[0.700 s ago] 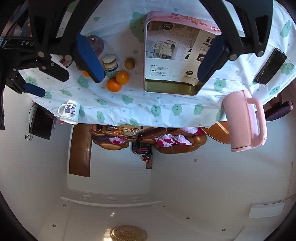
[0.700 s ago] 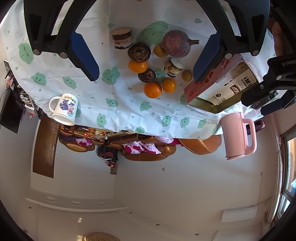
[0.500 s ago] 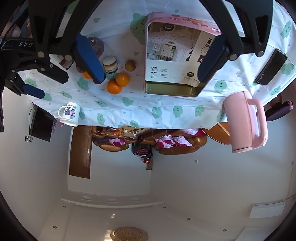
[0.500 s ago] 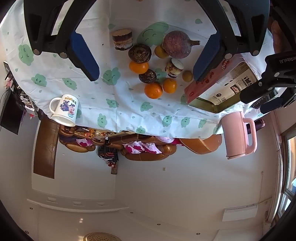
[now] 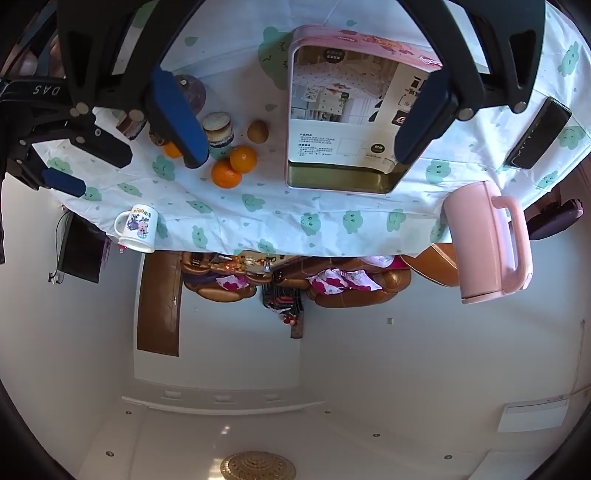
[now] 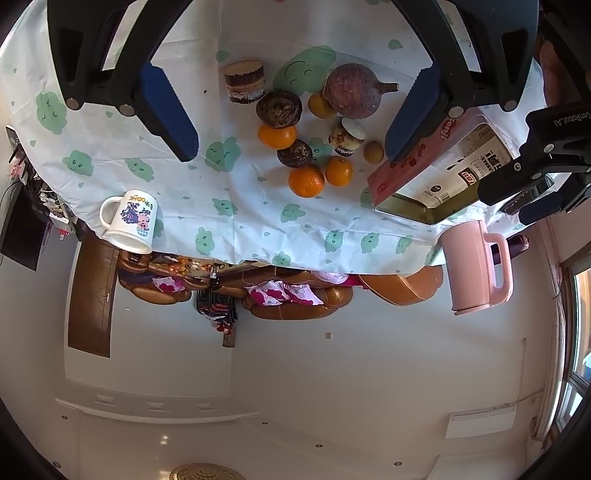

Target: Organize fruits

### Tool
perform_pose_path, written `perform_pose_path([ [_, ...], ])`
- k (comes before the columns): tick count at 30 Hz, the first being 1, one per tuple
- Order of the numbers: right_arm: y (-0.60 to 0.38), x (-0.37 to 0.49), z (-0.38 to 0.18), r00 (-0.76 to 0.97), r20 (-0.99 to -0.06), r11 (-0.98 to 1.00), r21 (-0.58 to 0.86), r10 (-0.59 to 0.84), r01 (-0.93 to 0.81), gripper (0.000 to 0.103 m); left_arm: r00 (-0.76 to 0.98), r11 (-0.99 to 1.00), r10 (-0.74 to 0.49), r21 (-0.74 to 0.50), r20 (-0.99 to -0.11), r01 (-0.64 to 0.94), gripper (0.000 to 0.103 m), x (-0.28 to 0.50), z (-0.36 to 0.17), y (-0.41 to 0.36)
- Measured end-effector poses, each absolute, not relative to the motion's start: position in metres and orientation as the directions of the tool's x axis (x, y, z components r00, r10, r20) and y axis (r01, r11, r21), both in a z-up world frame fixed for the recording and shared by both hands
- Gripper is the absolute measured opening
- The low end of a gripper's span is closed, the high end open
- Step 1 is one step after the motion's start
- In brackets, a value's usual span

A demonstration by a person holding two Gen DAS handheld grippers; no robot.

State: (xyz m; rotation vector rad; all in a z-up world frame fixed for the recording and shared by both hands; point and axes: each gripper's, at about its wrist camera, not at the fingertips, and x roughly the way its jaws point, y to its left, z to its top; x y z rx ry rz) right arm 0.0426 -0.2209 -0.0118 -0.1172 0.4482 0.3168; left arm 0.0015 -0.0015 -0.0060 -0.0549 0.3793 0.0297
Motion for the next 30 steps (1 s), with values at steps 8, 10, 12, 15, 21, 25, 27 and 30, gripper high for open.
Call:
perform_pose_path([
  [8,-0.2212,0.0420,-0.0117,0.852,-0.444,0.945,-0.039,0.276,-0.326,0.102,0.929,0.998,0.022,-0.051,-0.368,-0.044,0.103,-0.0016,-0.0049,0.0009],
  [10,-0.2212,0.0422,-0.0120,0.853,-0.443,0.945,-0.039,0.276,-0.326,0.102,0.929,0.998,0.023,-0.049,-0.369,-0.044,0.103,-0.0015,-0.0050,0.0006],
  [12,-0.2211,0.0420,-0.0119,0.852,-0.445,0.945,-0.039,0.274,-0.324,0.102,0.929,0.998,0.022,-0.050,-0.369,-0.043,0.103,-0.0014,-0.0050,0.0006],
  [15,-0.2205,0.0411,-0.0122,0.851,-0.447,0.945,-0.038,0.275,-0.325,0.102,0.929,0.998,0.024,-0.048,-0.369,-0.045,0.103,-0.0018,-0.0052,0.0013],
  [21,-0.2205,0.0411,-0.0125,0.851,-0.448,0.945,-0.037,0.274,-0.324,0.102,0.929,0.998,0.024,-0.049,-0.370,-0.045,0.103,-0.0014,-0.0049,0.0003],
  [25,-0.2204,0.0412,-0.0132,0.850,-0.449,0.945,-0.036,0.276,-0.326,0.102,0.929,0.998,0.023,-0.048,-0.369,-0.044,0.103,-0.0014,-0.0050,0.0002],
  [27,-0.2190,0.0401,-0.0136,0.848,-0.451,0.944,-0.036,0.277,-0.327,0.102,0.929,0.998,0.024,-0.047,-0.370,-0.045,0.103,-0.0014,-0.0050,0.0001],
  [30,-0.2194,0.0404,-0.0139,0.848,-0.451,0.944,-0.034,0.277,-0.327,0.102,0.929,0.998,0.023,-0.048,-0.370,-0.044,0.103,-0.0013,-0.0050,0.0001],
])
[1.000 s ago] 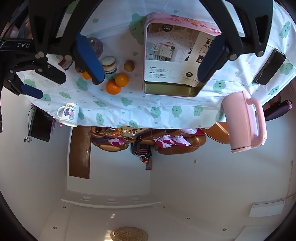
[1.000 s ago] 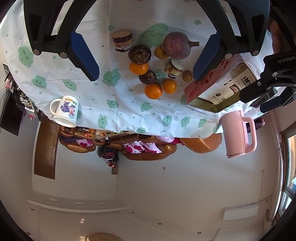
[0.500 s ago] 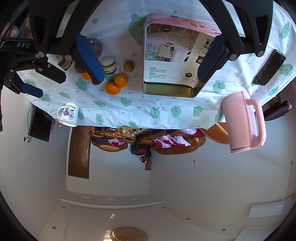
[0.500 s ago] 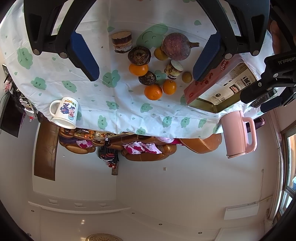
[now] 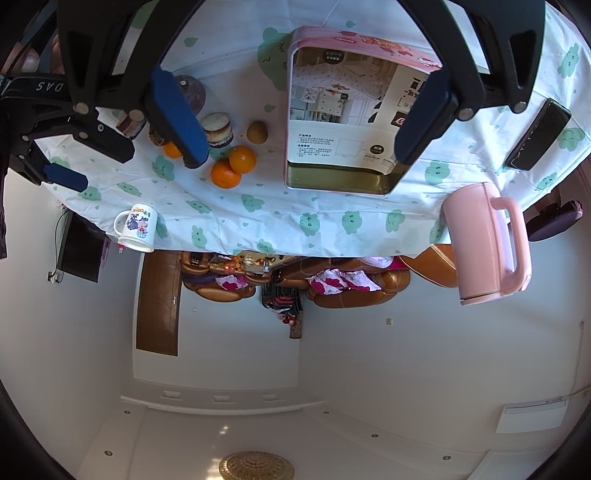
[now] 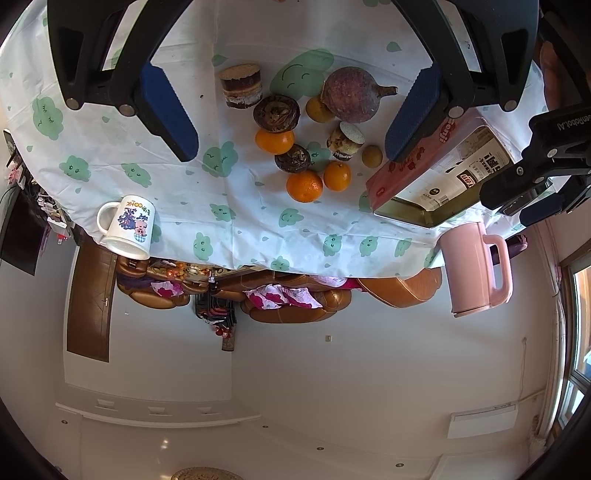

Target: Organize fruits

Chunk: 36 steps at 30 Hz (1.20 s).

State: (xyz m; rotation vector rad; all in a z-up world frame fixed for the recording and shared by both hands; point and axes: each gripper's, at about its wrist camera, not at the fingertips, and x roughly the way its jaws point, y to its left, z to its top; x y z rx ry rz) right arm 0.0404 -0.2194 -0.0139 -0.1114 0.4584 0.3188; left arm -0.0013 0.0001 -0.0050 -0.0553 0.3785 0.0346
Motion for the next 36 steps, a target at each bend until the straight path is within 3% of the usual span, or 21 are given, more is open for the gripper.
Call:
perform_pose_path([
  [36,-0.219,0.040,-0.024,0.840,-0.464,0.947,-0.011,0.281,-0.322,0.102,0.923,0.998,0.021,-0.040,-0.384,-0.040,0.103,-0.003,-0.013,-0.004],
])
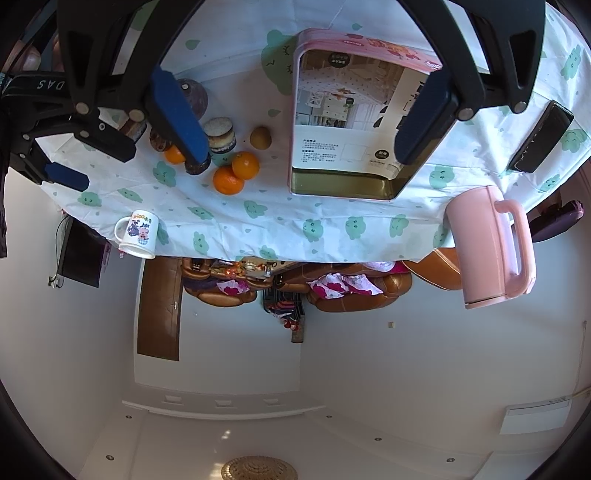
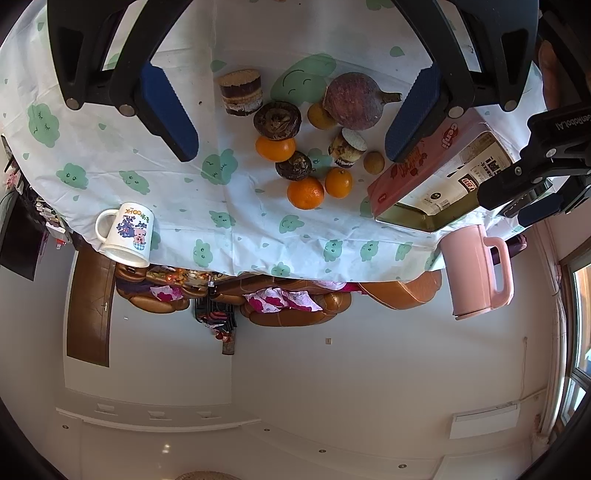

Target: Organize fruits

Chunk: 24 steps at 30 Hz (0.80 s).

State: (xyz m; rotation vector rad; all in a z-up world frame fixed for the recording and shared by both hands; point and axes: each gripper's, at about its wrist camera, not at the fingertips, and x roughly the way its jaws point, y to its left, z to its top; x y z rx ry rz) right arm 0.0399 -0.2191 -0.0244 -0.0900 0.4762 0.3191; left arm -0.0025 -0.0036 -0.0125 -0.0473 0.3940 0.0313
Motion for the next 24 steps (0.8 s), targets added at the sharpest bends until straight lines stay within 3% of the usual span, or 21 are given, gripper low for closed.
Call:
perform_pose_path([
  [11,-0.246,0.045,-0.031,0.850,-0.464,0.959,0.001,0.251,-0.282,0.102,0.913,0.999,0.002,-0.039,-0.407,-0.020,0.103,0.007,-0.020,-0.020],
  [19,-0.285,0.052,-0.043,0.847,-0.479,0.972,0.068,0.229,-0.224,0.102,0.885,0.993,-0.113,-0.022,-0.451,0.115,0.103,0.015,-0.039,-0.063],
  [24,-0.293,0.055,-0.052,0.842,-0.491,0.973,0.070,0.224,-0.219,0.099,0.841,0.984,-0.161,-0.015,-0.517,0.179,0.093,0.032,-0.055,-0.086],
])
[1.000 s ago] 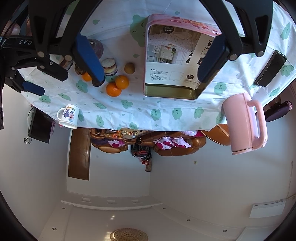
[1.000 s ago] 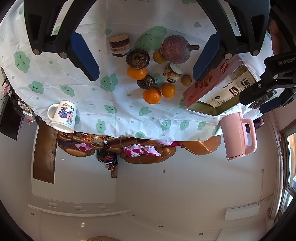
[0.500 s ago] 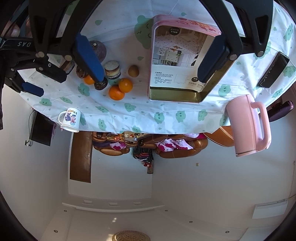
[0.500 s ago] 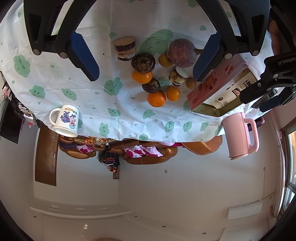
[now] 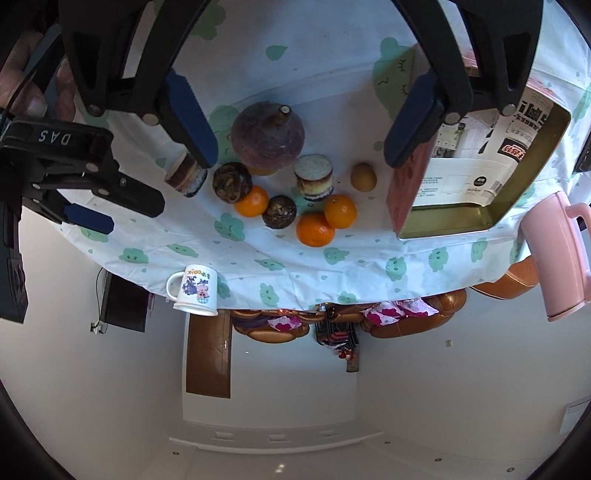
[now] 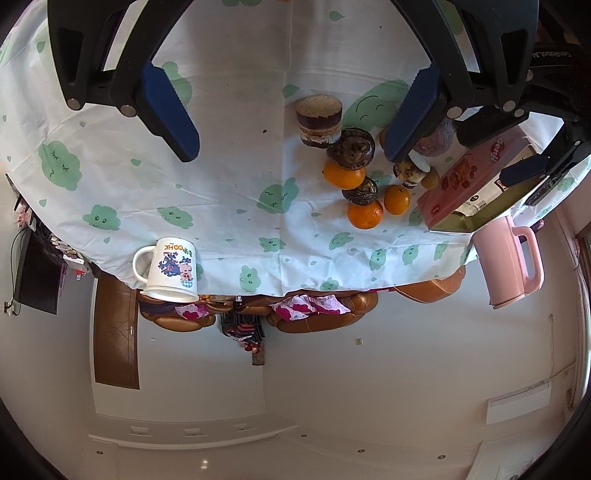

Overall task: Organize fruits
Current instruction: 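Grasp the large purple fruit with the left tool while the right tool grasps a cake roll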

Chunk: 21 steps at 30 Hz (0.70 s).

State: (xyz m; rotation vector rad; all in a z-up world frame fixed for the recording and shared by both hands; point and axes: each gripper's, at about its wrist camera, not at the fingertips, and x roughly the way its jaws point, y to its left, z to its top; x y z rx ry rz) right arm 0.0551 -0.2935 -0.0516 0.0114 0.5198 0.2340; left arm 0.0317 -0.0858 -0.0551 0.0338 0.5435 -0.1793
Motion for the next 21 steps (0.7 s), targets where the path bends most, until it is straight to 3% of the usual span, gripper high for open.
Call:
perform_pose_path([
  [1,-0.296,0.056,-0.053,0.839,-0.495,0.974,0.078,0.225,-0.215,0.095,0.831,0.982,-0.170,-0.022,-0.529,0.187,0.092,0.035,-0.058,-0.088],
  [3,-0.298,0.060,-0.055,0.825,-0.510,0.970,0.100,0.243,-0.224,0.085,0.806,0.979,-0.189,-0.039,-0.560,0.202,0.077,0.041,-0.063,-0.091],
  [4,-0.298,0.062,-0.056,0.821,-0.516,0.969,0.101,0.245,-0.226,0.081,0.798,0.977,-0.196,-0.044,-0.570,0.209,0.075,0.042,-0.064,-0.091],
  [7,-0.293,0.067,-0.059,0.808,-0.533,0.966,0.091,0.251,-0.241,0.080,0.765,0.973,-0.211,-0.052,-0.609,0.226,0.074,0.048,-0.069,-0.093],
  [12,-0.279,0.076,-0.066,0.775,-0.576,0.960,0.066,0.259,-0.272,0.080,0.730,0.960,-0.243,-0.052,-0.639,0.274,0.055,0.050,-0.073,-0.098],
  [16,-0.271,0.086,-0.075,0.722,-0.645,0.955,0.046,0.252,-0.292,0.067,0.721,0.955,-0.276,-0.095,-0.636,0.281,0.054,0.052,-0.073,-0.092],
  [21,-0.264,0.095,-0.084,0.661,-0.703,0.943,0.043,0.263,-0.329,0.041,0.739,0.954,-0.293,-0.133,-0.607,0.269,0.054,0.049,-0.071,-0.083],
])
